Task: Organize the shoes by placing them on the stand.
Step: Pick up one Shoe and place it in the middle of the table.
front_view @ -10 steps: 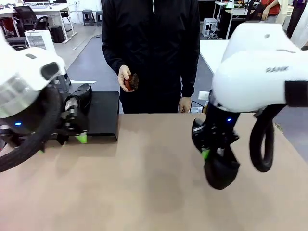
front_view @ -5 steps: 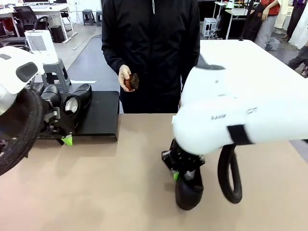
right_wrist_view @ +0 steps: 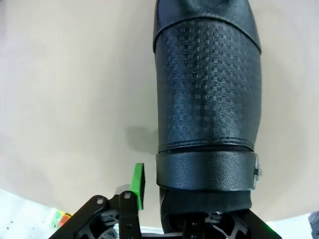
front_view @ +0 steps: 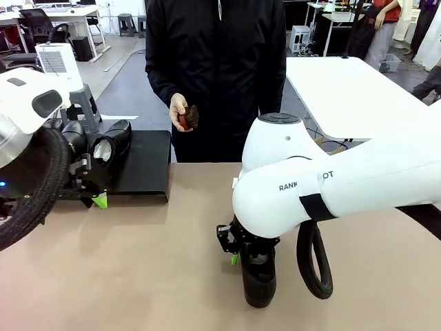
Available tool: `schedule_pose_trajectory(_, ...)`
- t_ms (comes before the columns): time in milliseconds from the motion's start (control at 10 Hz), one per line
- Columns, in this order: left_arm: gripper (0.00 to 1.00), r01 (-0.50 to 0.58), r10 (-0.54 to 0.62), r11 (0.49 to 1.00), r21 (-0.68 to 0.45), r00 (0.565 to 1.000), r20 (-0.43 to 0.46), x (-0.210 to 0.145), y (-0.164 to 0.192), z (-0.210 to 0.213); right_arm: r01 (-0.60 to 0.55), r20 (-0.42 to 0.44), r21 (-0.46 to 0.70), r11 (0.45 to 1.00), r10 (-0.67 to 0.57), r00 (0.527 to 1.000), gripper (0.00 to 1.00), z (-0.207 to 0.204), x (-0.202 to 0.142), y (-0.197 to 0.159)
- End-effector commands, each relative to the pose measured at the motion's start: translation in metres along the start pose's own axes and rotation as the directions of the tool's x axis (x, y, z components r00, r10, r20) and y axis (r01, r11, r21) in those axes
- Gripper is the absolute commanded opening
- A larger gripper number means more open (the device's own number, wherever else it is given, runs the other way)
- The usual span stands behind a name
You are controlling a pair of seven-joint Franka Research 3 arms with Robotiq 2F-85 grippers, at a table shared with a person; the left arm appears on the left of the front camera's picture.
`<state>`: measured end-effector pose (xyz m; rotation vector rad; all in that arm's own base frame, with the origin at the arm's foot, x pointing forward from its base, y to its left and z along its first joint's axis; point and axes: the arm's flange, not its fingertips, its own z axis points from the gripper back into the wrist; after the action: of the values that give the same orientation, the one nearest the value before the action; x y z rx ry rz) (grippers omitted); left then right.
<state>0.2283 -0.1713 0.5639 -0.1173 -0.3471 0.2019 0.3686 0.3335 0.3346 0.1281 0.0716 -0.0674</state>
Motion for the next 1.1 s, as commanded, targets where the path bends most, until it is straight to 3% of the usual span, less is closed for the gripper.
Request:
schedule_pose_trajectory(0, 1.0, 0.009, -0.009, 1.0, -0.016, 1.0, 0.0, 0.002, -0.001, 0.0, -0.005, 0.043, 0.042, 0.999, 0.003, 0.999, 0.87, 0.021, -0.004, -0.006)
schedule_pose_trajectory(100, 1.0, 0.009, -0.009, 1.0, -0.016, 1.0, 0.0, 0.002, -0.001, 0.0, 0.004, 0.041, 0.046, 0.999, -0.006, 0.999, 1.0, 0.036, -0.008, -0.012)
schedule_pose_trajectory(400, 1.0, 0.009, -0.009, 1.0, -0.016, 1.0, 0.0, 0.002, -0.001, 0.0, -0.079, -0.009, 0.075, 0.994, 0.08, 0.997, 1.0, 0.079, -0.028, -0.028)
schedule_pose_trajectory(500, 1.0, 0.009, -0.009, 1.0, -0.016, 1.0, 0.0, 0.002, -0.001, 0.0, -0.024, 0.025, 0.042, 0.999, 0.023, 0.999, 1.0, 0.054, -0.01, -0.008)
schedule_pose_trajectory(1000, 1.0, 0.009, -0.009, 1.0, -0.016, 1.0, 0.0, 0.002, -0.001, 0.0, -0.024, 0.025, 0.042, 0.999, 0.023, 0.999, 1.0, 0.054, -0.01, -0.008)
